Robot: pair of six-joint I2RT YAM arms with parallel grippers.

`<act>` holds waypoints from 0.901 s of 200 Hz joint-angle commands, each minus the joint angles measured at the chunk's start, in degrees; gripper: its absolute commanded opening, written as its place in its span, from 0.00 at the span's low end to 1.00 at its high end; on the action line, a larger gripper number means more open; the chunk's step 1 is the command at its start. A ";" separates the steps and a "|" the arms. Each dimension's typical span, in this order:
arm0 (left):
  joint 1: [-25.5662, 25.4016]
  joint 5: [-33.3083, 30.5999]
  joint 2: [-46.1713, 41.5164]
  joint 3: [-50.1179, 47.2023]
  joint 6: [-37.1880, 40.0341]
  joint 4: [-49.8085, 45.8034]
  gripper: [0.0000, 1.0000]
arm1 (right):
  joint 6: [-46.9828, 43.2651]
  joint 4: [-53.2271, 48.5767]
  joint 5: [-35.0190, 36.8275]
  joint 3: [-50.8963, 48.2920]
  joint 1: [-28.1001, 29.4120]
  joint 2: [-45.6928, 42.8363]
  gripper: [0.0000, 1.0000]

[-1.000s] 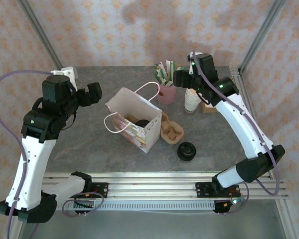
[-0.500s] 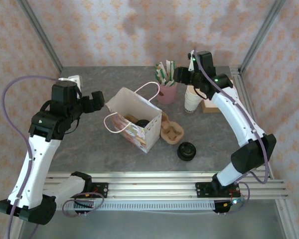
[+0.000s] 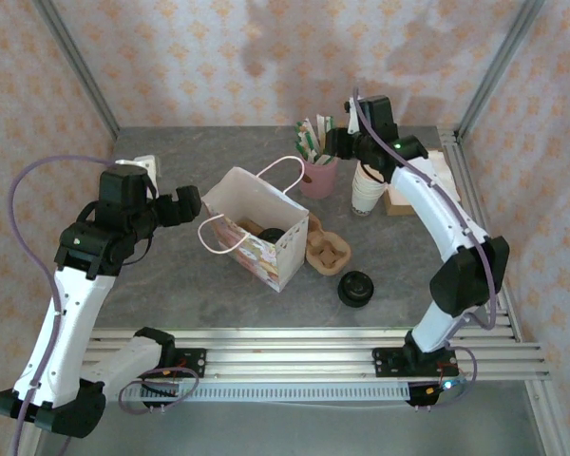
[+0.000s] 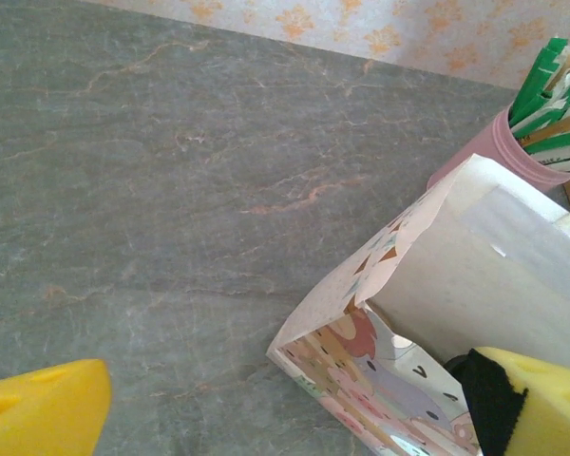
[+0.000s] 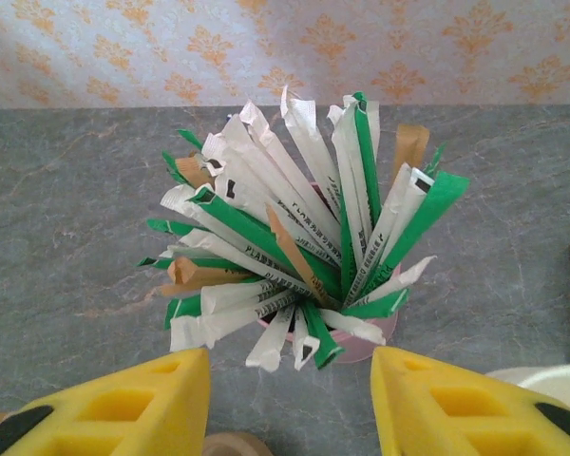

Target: Pack the takeout coffee

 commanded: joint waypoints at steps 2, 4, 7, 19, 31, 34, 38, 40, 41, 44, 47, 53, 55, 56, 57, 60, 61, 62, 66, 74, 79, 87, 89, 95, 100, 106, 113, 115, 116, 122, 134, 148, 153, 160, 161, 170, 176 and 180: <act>0.00 0.97 -0.85 -0.72 -0.73 -1.81 0.96 | -1.66 2.10 -0.65 3.43 -0.35 2.31 0.46; -0.02 0.99 -0.86 -0.74 -0.75 -1.85 0.96 | -1.66 2.10 -0.71 3.62 -0.37 2.50 0.46; -0.03 0.88 -0.94 -0.82 -0.83 -1.86 0.96 | -1.67 2.17 -0.76 3.85 -0.32 2.80 0.45; -0.02 0.99 -1.16 -1.18 -0.94 -1.78 0.95 | -1.69 2.10 -1.32 5.06 -0.37 4.24 0.45; -0.01 1.14 -1.34 -1.57 -0.96 -1.77 0.95 | -1.69 2.40 -2.90 6.18 -0.34 5.49 0.44; 0.01 1.18 -1.38 -1.66 -1.04 -1.77 0.95 | -1.63 2.68 -3.16 6.40 -0.40 5.66 0.43; 0.00 1.29 -1.39 -1.75 -1.04 -1.77 0.95 | -1.51 3.06 -3.59 6.60 -0.32 6.12 0.43; -0.02 1.27 -1.43 -1.79 -1.10 -1.77 0.95 | -1.47 3.26 -3.65 6.70 -0.34 6.27 0.43; 0.01 1.31 -1.41 -1.75 -1.10 -1.77 0.95 | -1.44 3.39 -3.70 6.75 -0.37 6.35 0.43; 0.01 1.35 -1.47 -1.84 -1.04 -1.85 0.95 | -1.41 3.61 -3.77 6.90 -0.39 6.72 0.43; 0.03 1.35 -1.46 -1.88 -1.07 -1.90 0.95 | -1.33 3.74 -3.71 7.27 -0.35 7.06 0.43; 0.03 1.41 -1.39 -1.89 -1.10 -2.03 0.95 | -1.32 3.77 -3.34 7.98 -0.36 7.85 0.43; 0.03 1.37 -1.34 -1.84 -1.04 -2.08 0.95 | -1.32 3.70 -3.19 8.34 -0.33 8.04 0.43; 0.04 1.36 -1.37 -1.82 -1.03 -2.10 0.95 | -1.36 3.69 -3.12 8.45 -0.37 8.25 0.43; 0.04 1.40 -1.33 -1.81 -1.03 -2.20 0.95 | -1.38 3.64 -2.95 8.59 -0.34 8.35 0.43; -0.04 1.48 -1.34 -1.80 -1.06 -2.30 0.95 | -1.45 3.52 -2.62 9.09 -0.36 8.87 0.43; 0.00 1.50 -1.32 -1.80 -1.09 -2.34 0.95 | -1.47 3.47 -2.57 9.26 -0.34 8.97 0.43; -0.03 1.47 -1.31 -1.76 -1.10 -2.41 0.95 | -1.48 3.40 -2.46 9.43 -0.33 9.11 0.43; 0.03 1.56 -1.38 -1.71 -1.07 -2.45 0.95 | -1.64 3.27 -2.04 10.04 -0.38 9.67 0.43; 0.03 1.53 -1.43 -1.79 -1.11 -2.64 0.95 | -1.92 3.00 -1.26 11.20 -0.37 10.90 0.43; 0.04 1.58 -1.49 -1.82 -1.15 -2.63 0.95 | -2.17 2.79 -0.77 11.83 -0.33 11.63 0.42; -0.01 1.64 -1.64 -2.04 -1.28 -2.65 0.95 | -2.56 2.45 -0.15 12.98 -0.38 12.82 0.42; 0.02 1.69 -1.69 -2.10 -1.29 -2.65 0.95 | -2.66 2.27 -0.02 13.24 -0.38 13.20 0.42; 0.01 1.91 -1.80 -2.23 -1.36 -2.65 0.95 | -3.03 1.69 0.57 14.27 -0.33 14.23 0.42; 0.04 1.98 -1.79 -2.30 -1.44 -2.64 0.95 | -3.29 1.08 0.97 15.13 -0.36 15.08 0.42; 0.03 1.97 -1.83 -2.40 -1.45 -2.69 0.95 | -3.63 0.32 1.27 16.13 -0.40 16.04 0.41; 0.00 2.01 -1.83 -2.36 -1.54 -2.75 0.95 | -3.98 -0.55 1.51 17.36 -0.37 17.12 0.40; 0.03 2.04 -1.78 -2.34 -1.55 -2.83 0.95 | -4.16 -0.85 1.45 17.70 -0.37 17.39 0.40; 0.03 2.05 -1.80 -2.33 -1.55 -2.87 0.95 | -4.19 -1.00 1.53 17.83 -0.35 17.49 0.40; -0.04 2.06 -1.83 -2.33 -1.53 -2.93 0.95 | -4.40 -1.72 1.72 18.71 -0.37 18.28 0.39; -0.01 2.09 -1.83 -2.33 -1.55 -3.08 0.95 | -4.72 -2.63 2.14 19.84 -0.34 19.39 0.38; -0.04 2.17 -1.82 -2.30 -1.55 -3.11 0.95 | -4.96 -2.93 2.13 20.20 -0.33 20.09 0.36; -0.03 2.17 -1.82 -2.28 -1.56 -3.12 0.95 | -5.07 -2.96 2.05 20.19 -0.32 20.22 0.35; 0.04 2.15 -1.74 -2.33 -1.62 -3.04 0.95 | -5.11 -3.00 1.98 20.08 -0.39 20.36 0.34; -0.01 2.15 -1.74 -2.33 -1.63 -3.07 0.95 | -5.10 -3.00 2.01 20.07 -0.35 20.39 0.34; 0.04 2.15 -1.74 -2.30 -1.71 -3.01 0.95 | -5.18 -3.06 2.03 19.95 -0.34 20.47 0.32; 0.04 2.14 -1.66 -2.33 -1.68 -2.89 0.95 | -5.35 -3.22 1.92 19.92 -0.35 20.56 0.30; 0.04 2.22 -1.68 -2.33 -1.68 -2.84 0.95 | -5.41 -3.27 1.85 20.06 -0.32 20.66 0.29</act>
